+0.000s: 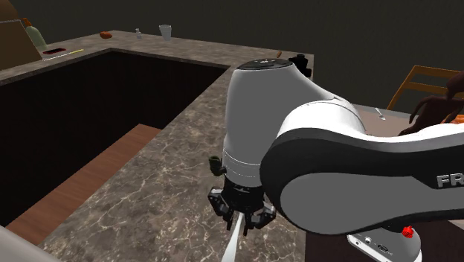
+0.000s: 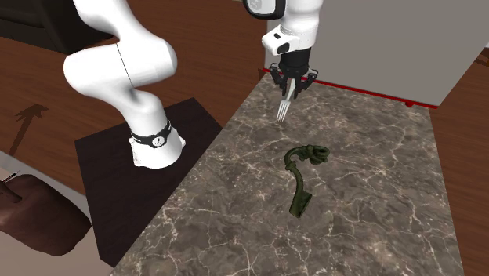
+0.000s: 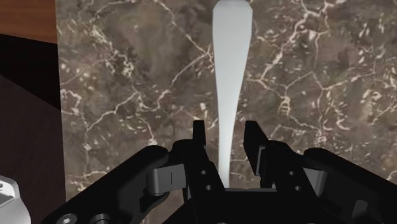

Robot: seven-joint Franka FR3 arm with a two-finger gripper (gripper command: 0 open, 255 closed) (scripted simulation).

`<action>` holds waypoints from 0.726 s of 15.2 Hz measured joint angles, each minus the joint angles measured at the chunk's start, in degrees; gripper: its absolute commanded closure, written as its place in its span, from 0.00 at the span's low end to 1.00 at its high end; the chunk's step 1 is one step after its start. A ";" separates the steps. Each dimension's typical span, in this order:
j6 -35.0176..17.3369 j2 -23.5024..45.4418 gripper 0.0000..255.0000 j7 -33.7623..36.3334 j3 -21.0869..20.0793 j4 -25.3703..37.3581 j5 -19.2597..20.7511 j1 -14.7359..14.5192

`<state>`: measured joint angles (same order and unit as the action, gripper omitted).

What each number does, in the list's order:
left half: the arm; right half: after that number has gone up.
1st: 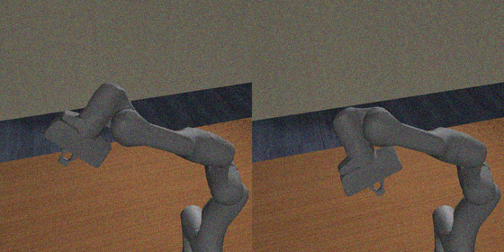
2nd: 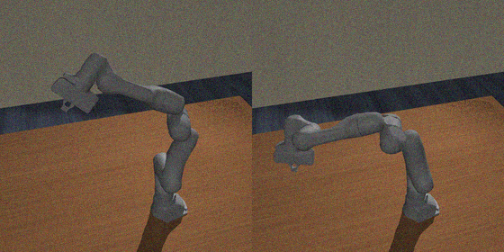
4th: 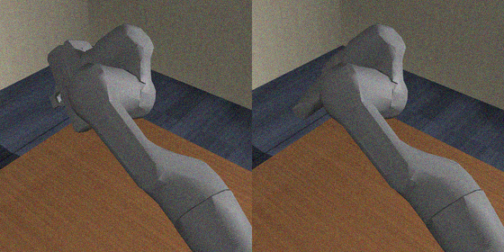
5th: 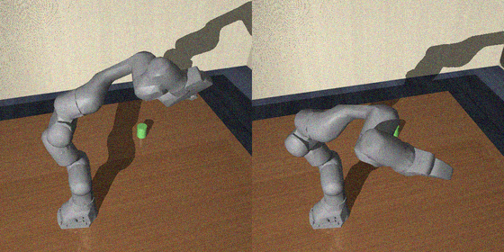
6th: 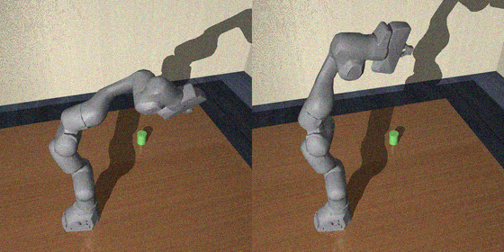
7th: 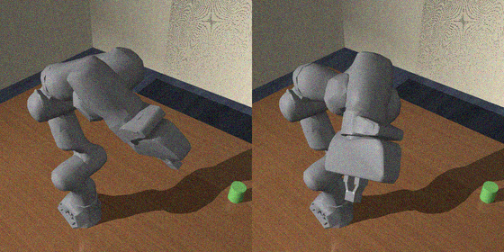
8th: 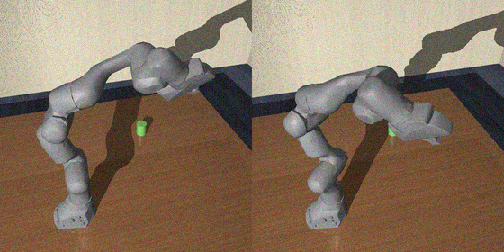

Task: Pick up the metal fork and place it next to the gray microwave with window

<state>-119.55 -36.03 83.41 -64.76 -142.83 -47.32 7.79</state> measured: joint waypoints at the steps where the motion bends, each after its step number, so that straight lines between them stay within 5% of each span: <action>1: -0.81 0.49 1.00 -0.05 -0.85 -0.13 -0.21 0.44; 11: -8.34 4.66 1.00 -1.44 -8.15 -2.46 -2.42 4.38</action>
<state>-127.89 -31.38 81.97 -72.91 -145.30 -49.74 12.17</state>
